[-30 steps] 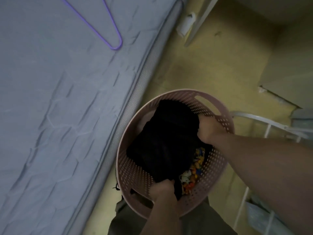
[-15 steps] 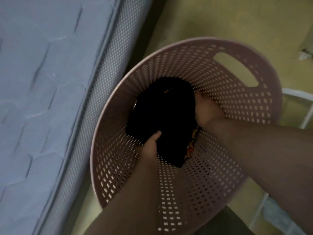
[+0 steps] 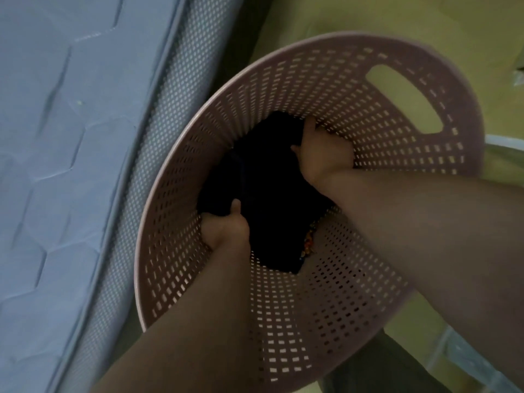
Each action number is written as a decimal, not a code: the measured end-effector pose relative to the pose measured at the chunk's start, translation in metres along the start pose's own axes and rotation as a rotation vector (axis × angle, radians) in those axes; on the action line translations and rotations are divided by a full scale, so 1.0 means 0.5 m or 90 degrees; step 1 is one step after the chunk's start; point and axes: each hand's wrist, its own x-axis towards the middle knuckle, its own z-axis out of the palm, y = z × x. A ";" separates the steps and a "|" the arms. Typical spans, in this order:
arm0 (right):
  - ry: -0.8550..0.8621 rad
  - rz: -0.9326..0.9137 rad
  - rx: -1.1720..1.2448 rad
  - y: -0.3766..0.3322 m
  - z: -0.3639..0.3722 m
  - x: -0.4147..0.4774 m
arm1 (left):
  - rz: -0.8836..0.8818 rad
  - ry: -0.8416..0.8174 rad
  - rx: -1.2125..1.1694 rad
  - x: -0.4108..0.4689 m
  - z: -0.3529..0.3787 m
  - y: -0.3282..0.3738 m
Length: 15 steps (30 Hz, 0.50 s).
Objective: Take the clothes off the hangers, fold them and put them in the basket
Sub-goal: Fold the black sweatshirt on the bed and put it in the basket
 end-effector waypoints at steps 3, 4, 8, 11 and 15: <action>-0.069 -0.105 -0.122 0.018 -0.015 0.006 | 0.062 -0.039 0.290 0.000 -0.024 -0.008; -0.122 -0.110 -0.174 0.012 -0.027 0.005 | -0.026 -0.091 0.306 0.002 -0.022 0.002; -0.289 -0.128 -0.334 -0.064 -0.090 -0.021 | 0.126 -0.280 0.757 -0.032 -0.012 0.052; -0.232 -0.339 -0.336 -0.127 -0.096 -0.047 | 0.555 -0.166 0.884 -0.088 -0.004 0.060; -0.138 -0.483 -0.375 -0.118 -0.072 -0.024 | 0.625 -0.048 1.000 -0.048 0.018 0.051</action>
